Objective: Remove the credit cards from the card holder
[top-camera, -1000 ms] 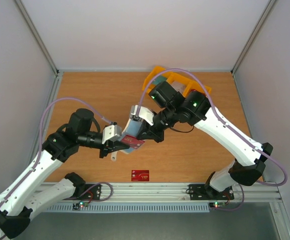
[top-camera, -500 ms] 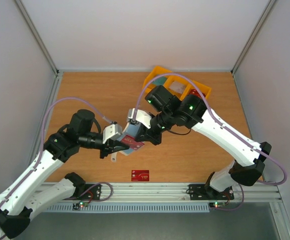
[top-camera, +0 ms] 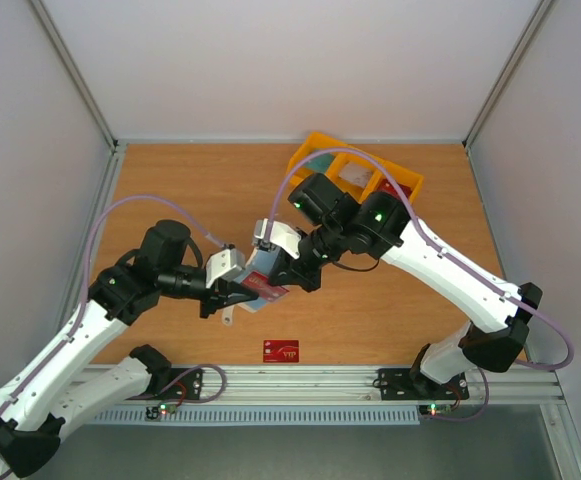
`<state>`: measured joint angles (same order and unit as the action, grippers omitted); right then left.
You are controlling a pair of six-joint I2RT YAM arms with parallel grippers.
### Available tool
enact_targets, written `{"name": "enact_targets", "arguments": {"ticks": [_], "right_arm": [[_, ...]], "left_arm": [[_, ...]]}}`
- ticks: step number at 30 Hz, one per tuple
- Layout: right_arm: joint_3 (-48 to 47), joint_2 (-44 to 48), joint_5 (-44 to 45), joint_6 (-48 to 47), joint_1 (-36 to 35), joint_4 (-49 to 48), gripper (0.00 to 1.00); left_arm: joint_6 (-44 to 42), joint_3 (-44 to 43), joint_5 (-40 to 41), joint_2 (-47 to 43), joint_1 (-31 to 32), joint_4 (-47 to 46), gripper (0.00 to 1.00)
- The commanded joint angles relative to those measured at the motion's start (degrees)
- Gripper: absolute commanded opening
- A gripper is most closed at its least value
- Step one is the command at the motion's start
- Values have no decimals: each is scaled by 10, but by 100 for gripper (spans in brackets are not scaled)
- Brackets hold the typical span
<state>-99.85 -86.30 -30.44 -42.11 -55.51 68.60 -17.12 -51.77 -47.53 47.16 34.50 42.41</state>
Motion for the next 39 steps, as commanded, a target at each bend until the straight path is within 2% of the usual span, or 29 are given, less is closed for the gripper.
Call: {"name": "enact_targets", "arguments": {"ticks": [1, 6, 10, 16, 18, 20, 24, 26, 32, 36, 39], "right_arm": [[11, -10, -71, 8, -10, -78, 1], [16, 17, -69, 4, 7, -73, 1], [38, 52, -61, 10, 48, -78, 1], [37, 67, -37, 6, 64, -67, 1], [34, 72, -27, 3, 70, -63, 1], [27, 73, -22, -2, 74, -54, 1], [1, 75, 18, -16, 80, -21, 1], [-18, 85, 39, -24, 97, -4, 1], [-28, 131, 81, -9, 220, -18, 1], [-5, 117, 104, 29, 321, -58, 1], [16, 54, 65, 116, 448, -102, 1]], "left_arm": [[-3, -10, -40, -8, 8, -105, 0], [-1, -5, -51, -13, 8, -82, 0], [-10, 12, -62, -23, 9, -50, 7], [21, 19, -87, -22, 9, -73, 15], [21, 18, -84, -22, 9, -71, 13], [20, 18, -81, -22, 9, -69, 2], [20, 22, -63, -24, 8, -67, 0], [30, 26, -28, -25, 9, -69, 0], [127, 65, 174, -37, 7, -105, 0], [204, 108, 212, -71, -4, -131, 0], [272, 147, 219, -97, -18, -185, 0]]}}
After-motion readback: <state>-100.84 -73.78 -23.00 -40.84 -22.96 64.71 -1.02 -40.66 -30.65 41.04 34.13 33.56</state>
